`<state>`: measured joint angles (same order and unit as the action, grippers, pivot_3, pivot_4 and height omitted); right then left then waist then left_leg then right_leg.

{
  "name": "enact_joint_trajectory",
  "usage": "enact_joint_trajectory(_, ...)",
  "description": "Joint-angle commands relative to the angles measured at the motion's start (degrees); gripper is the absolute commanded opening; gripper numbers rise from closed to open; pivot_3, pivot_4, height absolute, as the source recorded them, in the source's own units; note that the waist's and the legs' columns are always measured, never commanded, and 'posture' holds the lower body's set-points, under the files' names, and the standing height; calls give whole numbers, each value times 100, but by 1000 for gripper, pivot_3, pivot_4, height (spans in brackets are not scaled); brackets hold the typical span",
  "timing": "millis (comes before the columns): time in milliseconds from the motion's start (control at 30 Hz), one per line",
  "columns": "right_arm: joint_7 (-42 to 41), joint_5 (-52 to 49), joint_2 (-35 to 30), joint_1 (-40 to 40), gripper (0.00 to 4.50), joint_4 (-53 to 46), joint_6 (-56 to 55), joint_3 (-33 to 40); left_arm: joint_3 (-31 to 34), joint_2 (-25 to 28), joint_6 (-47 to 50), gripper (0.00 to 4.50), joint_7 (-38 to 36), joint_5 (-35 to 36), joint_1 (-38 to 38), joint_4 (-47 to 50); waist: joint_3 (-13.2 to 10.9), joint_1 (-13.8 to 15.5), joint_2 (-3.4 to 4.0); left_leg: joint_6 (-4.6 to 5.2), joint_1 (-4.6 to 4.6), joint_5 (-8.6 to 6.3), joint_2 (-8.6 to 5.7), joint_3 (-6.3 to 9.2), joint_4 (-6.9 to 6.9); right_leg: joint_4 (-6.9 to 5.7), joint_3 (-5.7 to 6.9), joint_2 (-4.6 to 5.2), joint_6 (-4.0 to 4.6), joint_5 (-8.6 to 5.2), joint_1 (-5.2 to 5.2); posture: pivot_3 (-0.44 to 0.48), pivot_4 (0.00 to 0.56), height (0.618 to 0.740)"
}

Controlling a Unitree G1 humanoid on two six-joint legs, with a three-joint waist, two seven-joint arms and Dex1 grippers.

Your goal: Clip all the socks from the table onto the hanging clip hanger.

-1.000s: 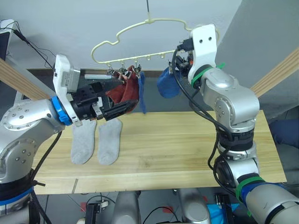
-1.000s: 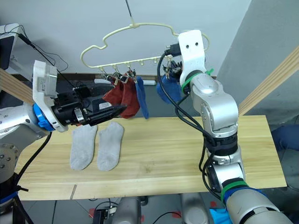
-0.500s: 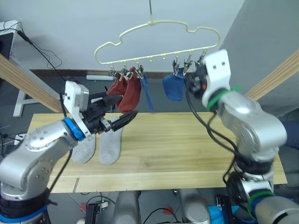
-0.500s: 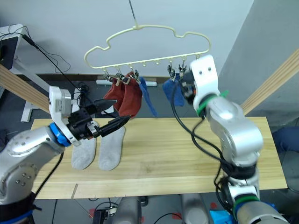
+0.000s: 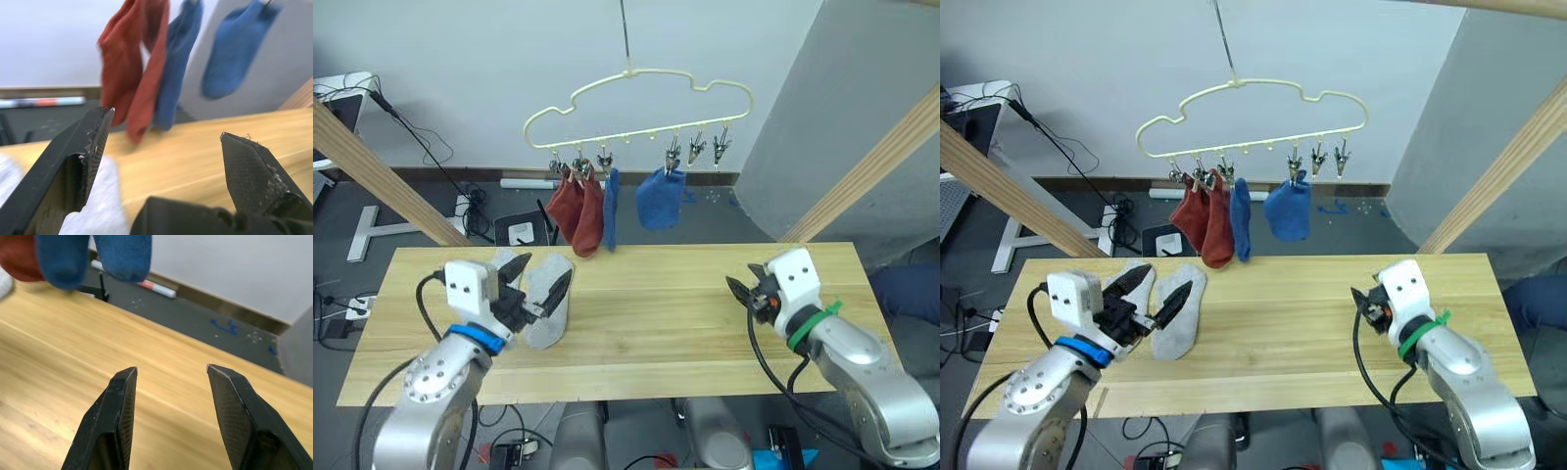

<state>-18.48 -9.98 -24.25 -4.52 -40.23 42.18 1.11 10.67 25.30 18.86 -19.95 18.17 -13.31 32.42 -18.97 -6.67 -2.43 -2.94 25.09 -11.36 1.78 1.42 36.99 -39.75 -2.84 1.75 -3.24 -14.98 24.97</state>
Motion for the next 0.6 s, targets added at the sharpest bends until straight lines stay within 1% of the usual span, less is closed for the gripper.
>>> enact_joint_trajectory(33, -4, 275, 50, -481, 2327, 161, -1319, 85, -35, -318, -770, 4010, 219, -476, -351, -195, 58, -2, -6, 0, -5, 0, 1, -5, -5, 4, -5, -1, 0, 0, -2, -211, 274, 740)
enact_joint_trajectory(100, -55, 313, 65, -660, 2327, 285, -1654, 97, -17, -430, -909, 4010, 181, -499, -467, -256, 71, -3, -20, 0, -17, 0, 5, -6, -4, 6, -6, -4, 2, 1, -16, -211, 274, 740)
enact_joint_trajectory(133, -75, 356, 45, -847, 2327, 381, -1806, 114, -10, -521, -987, 4010, 156, -473, -623, -288, 74, -3, -24, 1, -18, 0, 6, -5, -2, 7, -6, -6, 13, 5, -17, -202, 265, 740)
enact_joint_trajectory(200, -95, 405, 22, -1074, 2327, 510, -2016, 135, 2, -639, -1097, 4010, 129, -435, -809, -328, 158, 3, -12, 4, -19, 2, 9, -3, -3, 23, -5, -7, 30, 10, -23, -202, 265, 740)
enact_joint_trajectory(233, -103, 407, 31, -1159, 2327, 558, -2105, 141, 12, -740, -1167, 4010, 149, -401, -875, -358, 168, 4, -9, 5, -27, 2, 16, -2, -4, 45, 0, -11, 35, 10, -43, -202, 265, 740)
enact_joint_trajectory(300, -147, 381, 46, -1228, 2327, 589, -2235, 138, 18, -876, -1366, 4010, 155, -389, -912, -433, 189, 4, -6, 5, -37, 2, 29, -3, -6, 78, 6, -17, 39, 14, -66, -200, 262, 740)
enact_joint_trajectory(367, -148, 397, 51, -1257, 2327, 529, -2244, 109, 83, -979, -1584, 4010, 100, -319, -939, -532, 192, 5, -9, 5, -36, 1, 32, -10, -2, 80, 3, -15, 41, 15, -68, -200, 262, 740)
enact_joint_trajectory(433, -180, 389, 41, -1311, 2327, 480, -2255, 112, 201, -1140, -1821, 4010, 3, -62, -983, -618, 200, 7, -13, 5, -36, 1, 39, -11, -2, 81, 7, -16, 44, 17, -68, -209, 265, 740)
enact_joint_trajectory(500, -213, 355, 36, -1363, 2327, 462, -2244, 134, 195, -1173, -1928, 4010, -78, -59, -1058, -690, 209, 10, -7, 4, -36, 1, 72, -14, -2, 81, 13, -23, 45, 17, -68, -209, 265, 740)
enact_joint_trajectory(600, -228, 324, 51, -1386, 2327, 443, -2210, 151, 158, -1201, -2013, 4010, -104, -110, -1108, -756, 212, 10, -7, 3, -35, 0, 75, -16, -6, 85, 11, -49, 53, 13, -66, -209, 265, 740)
